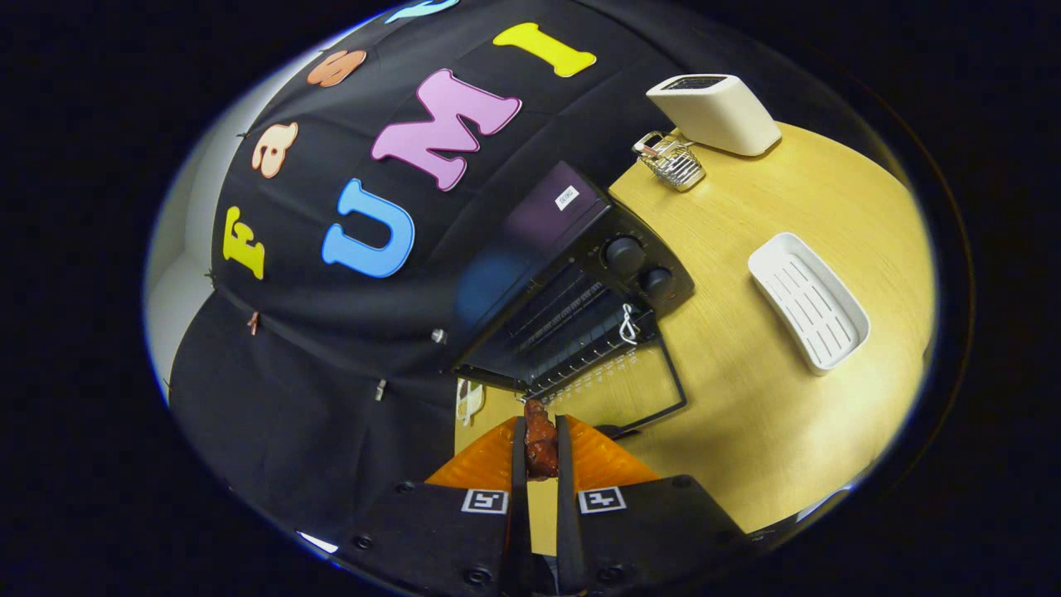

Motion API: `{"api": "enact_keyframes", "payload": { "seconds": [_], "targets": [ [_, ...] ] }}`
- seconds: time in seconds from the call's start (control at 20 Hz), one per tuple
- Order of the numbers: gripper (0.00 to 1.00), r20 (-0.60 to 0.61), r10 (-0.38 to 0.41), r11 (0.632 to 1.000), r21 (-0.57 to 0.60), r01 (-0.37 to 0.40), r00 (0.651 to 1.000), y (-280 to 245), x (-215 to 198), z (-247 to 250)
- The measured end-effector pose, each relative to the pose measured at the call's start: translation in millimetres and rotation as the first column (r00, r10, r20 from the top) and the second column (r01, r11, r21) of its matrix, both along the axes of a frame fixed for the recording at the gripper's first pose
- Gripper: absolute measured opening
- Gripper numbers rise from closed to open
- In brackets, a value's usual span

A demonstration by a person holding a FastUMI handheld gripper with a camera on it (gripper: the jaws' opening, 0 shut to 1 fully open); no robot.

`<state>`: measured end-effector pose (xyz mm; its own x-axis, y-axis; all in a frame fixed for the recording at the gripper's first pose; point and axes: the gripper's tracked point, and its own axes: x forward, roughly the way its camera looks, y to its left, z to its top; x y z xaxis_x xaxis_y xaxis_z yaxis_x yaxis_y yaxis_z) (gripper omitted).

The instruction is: Open the toaster oven, put the food inside, and close the toaster oven door.

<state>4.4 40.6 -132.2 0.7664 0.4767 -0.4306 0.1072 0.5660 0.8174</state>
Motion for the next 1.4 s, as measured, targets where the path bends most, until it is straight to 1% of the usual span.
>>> {"api": "enact_keyframes", "payload": {
  "seconds": [0.15,0.3,0.55,0.75,0.85,1.1,1.25,1.4],
  "targets": [
    [0.16,-0.009,-0.056,0.997,0.057,0.056,0.998,11.7,11.4,-3.3],
    [0.16,-0.050,-0.119,0.986,0.113,0.124,0.992,12.7,22.7,-11.9],
    [0.16,-0.067,-0.191,0.972,0.127,0.198,0.979,10.7,46.7,-31.5],
    [0.16,-0.081,-0.252,0.953,0.155,0.262,0.964,14.2,71.1,-48.3],
    [0.16,-0.080,-0.288,0.943,0.151,0.297,0.954,12.8,82.6,-57.2],
    [0.16,-0.068,-0.386,0.899,0.195,0.392,0.920,20.0,119.0,-76.1],
    [0.16,-0.062,-0.420,0.885,0.195,0.424,0.905,32.3,139.2,-92.5],
    [0.16,-0.050,-0.455,0.873,0.170,0.457,0.889,40.6,150.3,-106.9]
  ]
}}
